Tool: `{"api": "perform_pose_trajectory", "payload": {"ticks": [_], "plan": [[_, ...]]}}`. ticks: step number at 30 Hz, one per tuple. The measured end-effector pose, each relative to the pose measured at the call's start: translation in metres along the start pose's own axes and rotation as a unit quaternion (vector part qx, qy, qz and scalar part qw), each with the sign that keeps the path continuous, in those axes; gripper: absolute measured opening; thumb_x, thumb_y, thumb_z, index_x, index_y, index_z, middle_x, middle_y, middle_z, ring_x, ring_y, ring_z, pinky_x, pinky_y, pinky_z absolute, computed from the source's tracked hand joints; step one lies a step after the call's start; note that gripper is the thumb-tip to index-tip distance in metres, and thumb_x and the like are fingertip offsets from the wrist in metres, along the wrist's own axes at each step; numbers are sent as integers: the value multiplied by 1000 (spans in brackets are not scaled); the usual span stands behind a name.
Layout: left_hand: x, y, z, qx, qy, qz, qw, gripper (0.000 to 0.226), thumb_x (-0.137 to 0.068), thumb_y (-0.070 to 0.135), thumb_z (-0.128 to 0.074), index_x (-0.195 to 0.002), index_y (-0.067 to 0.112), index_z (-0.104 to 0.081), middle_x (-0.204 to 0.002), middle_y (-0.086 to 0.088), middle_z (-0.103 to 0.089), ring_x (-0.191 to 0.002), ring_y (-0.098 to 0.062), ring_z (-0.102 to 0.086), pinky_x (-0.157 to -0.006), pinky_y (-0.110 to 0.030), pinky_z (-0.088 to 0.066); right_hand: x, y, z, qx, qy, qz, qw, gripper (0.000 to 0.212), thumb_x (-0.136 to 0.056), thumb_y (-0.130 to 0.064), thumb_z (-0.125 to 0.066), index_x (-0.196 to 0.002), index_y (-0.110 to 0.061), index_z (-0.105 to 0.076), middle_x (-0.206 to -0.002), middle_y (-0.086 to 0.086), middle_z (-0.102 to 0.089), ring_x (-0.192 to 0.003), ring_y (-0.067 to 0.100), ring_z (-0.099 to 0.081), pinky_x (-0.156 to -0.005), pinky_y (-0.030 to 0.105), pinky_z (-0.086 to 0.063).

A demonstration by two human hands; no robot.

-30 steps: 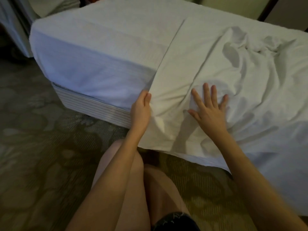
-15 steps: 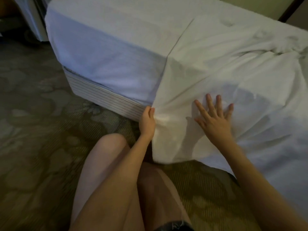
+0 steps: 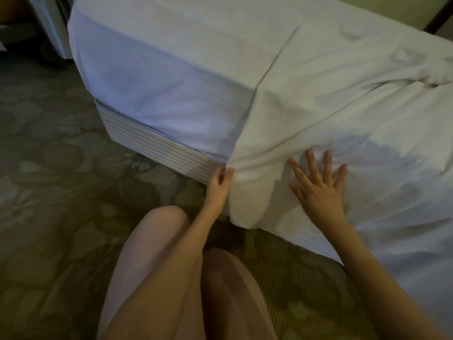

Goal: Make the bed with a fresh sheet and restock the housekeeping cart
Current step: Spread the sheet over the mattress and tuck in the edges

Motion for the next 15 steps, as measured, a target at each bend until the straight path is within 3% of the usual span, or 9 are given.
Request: {"api": "perform_pose_trajectory", "payload": {"ticks": [2,4,7,11,15], "plan": [[16,-21,-12,9,-29,16,999,16,-97,23,-51,-111,18,-56,-101,4,-63,-91,-2,-59,-79,-16,-50,-2,2,-2,-1,5,7,1000,56,-95,-49,-29,-148,-32,-25,-160,0,4,-144,39,7,-108,67,3],[25,-38,-18,-12,-37,20,999,8,-96,16,-54,-99,22,-59,-98,2,-64,-87,-3,-60,-80,-26,-52,-1,2,-3,5,10,19,1000,56,-95,-49,-29,-148,-31,-25,-160,0,5,-144,38,6,-109,66,4],[30,-50,-12,-37,1,32,999,15,-98,16,-49,-90,17,-61,-91,-6,-64,-85,-16,-60,-82,-41,-49,3,6,-1,10,20,24,999,56,-96,-49,-27,-149,-31,-22,-160,1,3,-144,37,7,-109,66,3],[38,-24,25,-62,85,-8,994,20,-101,13,-41,-105,5,-59,-93,-4,-61,-87,-16,-55,-76,-28,-42,8,-2,8,25,42,48,998,54,-98,-49,-31,-149,-32,-24,-159,4,-9,-144,38,-7,-110,67,-9],[46,25,77,-118,111,-58,985,21,-99,14,-46,-84,4,-55,-77,0,-56,-70,-7,-49,-67,-19,-39,22,-26,34,20,103,72,992,53,-99,-50,-31,-147,-29,-29,-155,7,-23,-143,34,-19,-109,65,-16]]}}
Point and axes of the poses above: each hand's wrist, its own x-axis away from the middle knuckle, its own z-axis out of the back of the hand, y = z × x, the point moved 9 cm from there along -x, towards the middle knuckle
